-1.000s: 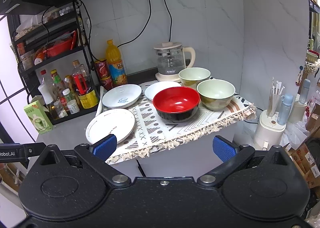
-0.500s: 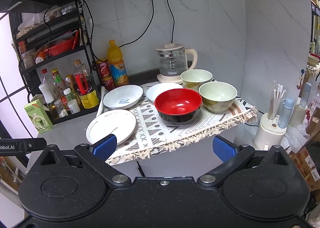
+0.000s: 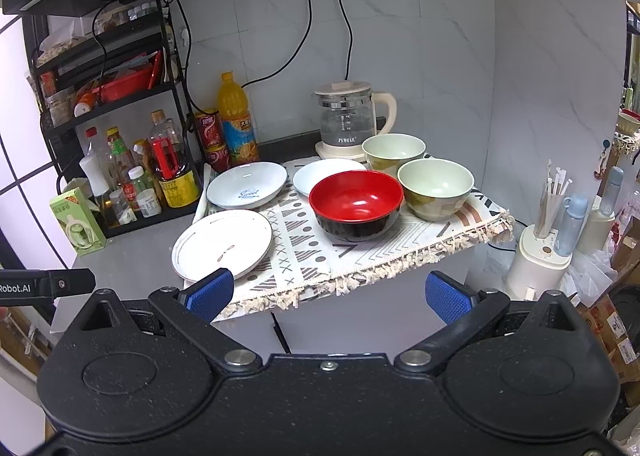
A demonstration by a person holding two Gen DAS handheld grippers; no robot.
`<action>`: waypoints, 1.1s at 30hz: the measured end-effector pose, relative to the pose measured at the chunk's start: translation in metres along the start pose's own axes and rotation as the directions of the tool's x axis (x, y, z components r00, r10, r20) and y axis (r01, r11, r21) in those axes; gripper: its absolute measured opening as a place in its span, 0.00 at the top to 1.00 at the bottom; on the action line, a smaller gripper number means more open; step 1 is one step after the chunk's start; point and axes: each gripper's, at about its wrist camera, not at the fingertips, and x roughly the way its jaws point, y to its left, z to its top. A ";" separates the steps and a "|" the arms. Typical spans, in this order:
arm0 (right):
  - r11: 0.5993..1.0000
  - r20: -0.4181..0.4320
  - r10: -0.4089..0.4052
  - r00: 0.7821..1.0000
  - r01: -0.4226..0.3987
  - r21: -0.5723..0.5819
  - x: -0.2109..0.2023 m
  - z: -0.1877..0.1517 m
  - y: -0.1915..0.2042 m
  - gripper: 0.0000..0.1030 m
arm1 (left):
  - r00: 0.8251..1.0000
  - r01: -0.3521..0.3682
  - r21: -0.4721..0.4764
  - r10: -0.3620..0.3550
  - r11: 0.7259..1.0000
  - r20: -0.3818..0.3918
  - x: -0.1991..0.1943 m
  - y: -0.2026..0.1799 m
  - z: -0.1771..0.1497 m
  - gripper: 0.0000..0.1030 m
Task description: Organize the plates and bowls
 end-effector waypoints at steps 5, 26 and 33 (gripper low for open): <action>1.000 -0.007 0.000 1.000 0.000 -0.008 -0.001 -0.003 -0.002 0.00 | 1.000 -0.005 -0.016 0.005 1.000 -0.007 0.002 -0.001 -0.002 0.14; 1.000 -0.015 0.013 1.000 -0.013 0.018 0.007 -0.002 -0.009 0.00 | 1.000 -0.015 -0.001 0.015 1.000 -0.014 0.008 -0.004 0.002 0.14; 0.999 -0.029 0.021 0.999 -0.020 0.033 0.014 -0.002 -0.009 0.00 | 1.000 -0.018 -0.008 0.018 1.000 -0.017 0.009 -0.003 0.006 0.14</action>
